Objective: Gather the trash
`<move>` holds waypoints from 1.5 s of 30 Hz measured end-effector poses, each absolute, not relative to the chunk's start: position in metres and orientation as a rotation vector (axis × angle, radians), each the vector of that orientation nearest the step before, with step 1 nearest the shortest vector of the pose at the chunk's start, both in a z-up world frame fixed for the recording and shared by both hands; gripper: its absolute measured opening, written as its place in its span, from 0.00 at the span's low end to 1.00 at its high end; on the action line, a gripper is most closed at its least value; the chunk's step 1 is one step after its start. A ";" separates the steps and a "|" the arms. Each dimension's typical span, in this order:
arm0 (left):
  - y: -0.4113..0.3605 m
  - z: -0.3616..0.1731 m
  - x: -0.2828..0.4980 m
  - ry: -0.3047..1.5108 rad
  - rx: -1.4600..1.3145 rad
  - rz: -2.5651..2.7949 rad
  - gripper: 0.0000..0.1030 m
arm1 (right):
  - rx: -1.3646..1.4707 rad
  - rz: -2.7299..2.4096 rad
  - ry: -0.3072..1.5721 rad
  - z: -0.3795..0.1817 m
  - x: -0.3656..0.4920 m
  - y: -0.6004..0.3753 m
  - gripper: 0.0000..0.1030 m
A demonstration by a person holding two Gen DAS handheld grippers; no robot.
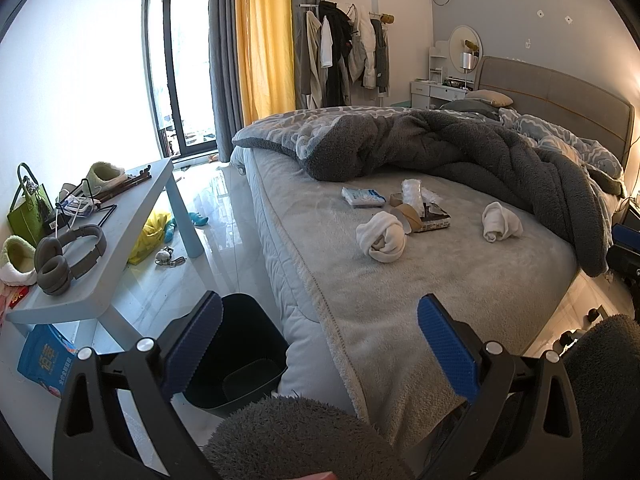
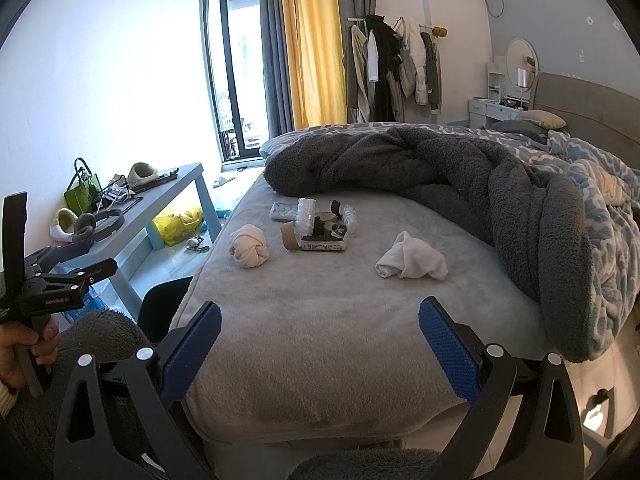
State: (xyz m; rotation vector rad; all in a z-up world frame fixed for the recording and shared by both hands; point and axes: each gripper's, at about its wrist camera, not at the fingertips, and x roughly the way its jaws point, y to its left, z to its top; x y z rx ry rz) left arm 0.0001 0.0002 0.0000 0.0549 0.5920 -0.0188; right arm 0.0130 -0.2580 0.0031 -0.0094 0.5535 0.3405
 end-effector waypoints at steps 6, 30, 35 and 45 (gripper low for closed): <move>0.000 0.000 0.000 0.592 0.055 -0.019 0.97 | -0.010 0.340 0.553 0.003 0.013 -0.258 0.97; 0.012 0.008 0.011 0.609 0.038 0.026 0.97 | 0.010 0.309 0.560 0.015 0.032 -0.265 0.97; 0.004 0.003 0.021 0.633 0.047 0.019 0.97 | -0.009 0.265 0.599 0.002 0.062 -0.265 0.97; -0.018 -0.005 0.065 0.644 0.011 -0.080 0.97 | -0.011 0.255 0.663 -0.023 0.125 -0.285 0.97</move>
